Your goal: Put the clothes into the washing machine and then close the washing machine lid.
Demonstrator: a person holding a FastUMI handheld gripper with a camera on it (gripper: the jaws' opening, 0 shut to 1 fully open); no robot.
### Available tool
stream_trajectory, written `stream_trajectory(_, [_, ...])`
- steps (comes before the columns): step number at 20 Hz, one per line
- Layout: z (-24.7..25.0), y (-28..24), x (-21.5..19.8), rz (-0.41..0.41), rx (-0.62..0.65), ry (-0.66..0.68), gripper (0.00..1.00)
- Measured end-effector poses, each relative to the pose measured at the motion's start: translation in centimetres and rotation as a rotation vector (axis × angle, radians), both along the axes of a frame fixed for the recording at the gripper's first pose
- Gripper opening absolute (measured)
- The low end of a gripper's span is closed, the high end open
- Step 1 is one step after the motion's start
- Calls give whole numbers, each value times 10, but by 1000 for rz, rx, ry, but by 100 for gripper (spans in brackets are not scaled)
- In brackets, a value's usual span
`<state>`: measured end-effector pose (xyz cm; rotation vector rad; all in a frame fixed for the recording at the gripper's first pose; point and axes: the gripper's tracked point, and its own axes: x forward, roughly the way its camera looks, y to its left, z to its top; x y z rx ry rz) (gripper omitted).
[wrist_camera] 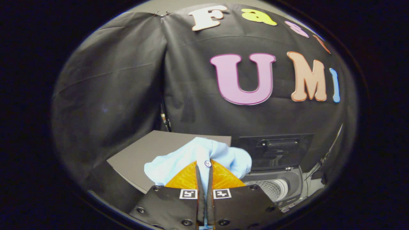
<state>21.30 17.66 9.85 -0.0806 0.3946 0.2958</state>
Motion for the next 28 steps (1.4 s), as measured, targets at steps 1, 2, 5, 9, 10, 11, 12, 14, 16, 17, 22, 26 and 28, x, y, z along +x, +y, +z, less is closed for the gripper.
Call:
stream_trajectory(1, [5,-18,3,-22,-6,-17,4])
stream_trajectory(2, [9,-36,6,-41,-15,-33,3])
stream_trajectory(5, [11,-101,18,-160,-49,-62,4])
stream_trajectory(9, [9,-163,31,-254,-62,-60,3])
stream_trajectory(10, [5,-175,34,-266,-71,-55,3])
stream_trajectory(11, [2,-185,37,-276,-85,-62,3])
stream_trajectory(12, [0,-194,41,-284,-111,-63,3])
stream_trajectory(14, [-13,-205,45,-285,-153,-58,3])
stream_trajectory(16, [-27,-209,51,-290,-182,-54,3])
stream_trajectory(17, [-34,-211,56,-292,-208,-58,3])
stream_trajectory(22, [-94,-194,69,-259,-206,8,3])
stream_trajectory(26, [-152,-199,89,-281,-196,66,4])
stream_trajectory(28, [-179,-207,96,-315,-176,100,4])
